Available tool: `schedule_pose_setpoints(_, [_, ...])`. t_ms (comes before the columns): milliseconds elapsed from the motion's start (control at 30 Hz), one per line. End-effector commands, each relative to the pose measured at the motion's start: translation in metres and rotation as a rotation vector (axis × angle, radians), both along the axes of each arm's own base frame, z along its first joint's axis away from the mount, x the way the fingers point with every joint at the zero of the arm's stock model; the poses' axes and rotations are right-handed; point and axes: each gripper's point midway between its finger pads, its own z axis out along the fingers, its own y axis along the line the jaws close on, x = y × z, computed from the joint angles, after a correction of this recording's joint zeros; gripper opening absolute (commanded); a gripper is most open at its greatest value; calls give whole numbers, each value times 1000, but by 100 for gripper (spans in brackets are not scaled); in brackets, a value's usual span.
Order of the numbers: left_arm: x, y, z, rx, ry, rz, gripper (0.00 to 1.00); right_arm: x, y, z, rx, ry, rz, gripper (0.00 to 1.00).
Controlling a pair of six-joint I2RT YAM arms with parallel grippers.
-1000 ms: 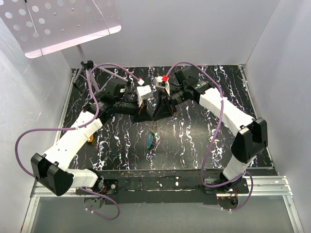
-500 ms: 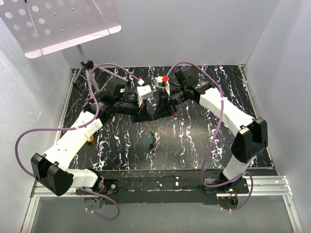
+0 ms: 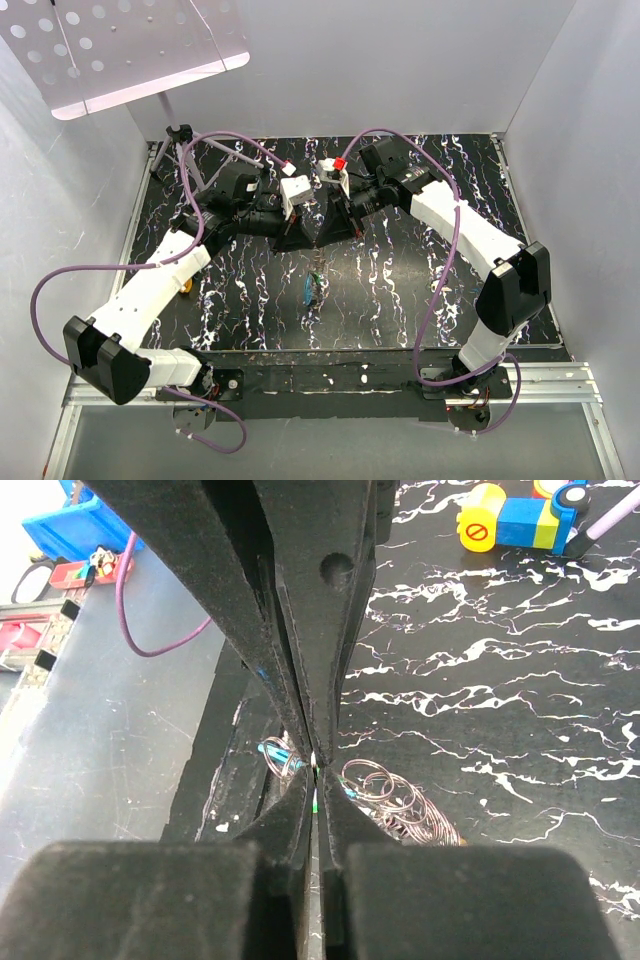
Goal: Put the keys on the keyring
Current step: Adjust the keyring.
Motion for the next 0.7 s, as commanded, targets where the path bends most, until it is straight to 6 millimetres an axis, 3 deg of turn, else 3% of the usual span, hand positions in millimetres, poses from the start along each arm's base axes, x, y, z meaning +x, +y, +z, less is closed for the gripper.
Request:
schedule_pose_setpoints(0, [-5, -1, 21, -60, -57, -5, 0, -8, 2, 13, 36, -30, 30, 1])
schedule_pose_setpoints(233, [-1, 2, 23, -103, -50, 38, 1, -13, 0, 14, 50, -19, 37, 1])
schedule_pose_setpoints(367, [-2, 4, 28, -183, -44, 64, 23, -16, 0, 17, 68, 7, 41, 1])
schedule_pose_setpoints(500, [-2, 10, 32, -285, -48, 102, 56, -16, 0, 18, 76, 23, 44, 1])
schedule_pose_setpoints(667, [-5, 25, 44, -423, -124, 163, 69, -17, -3, 27, 102, 45, 52, 1])
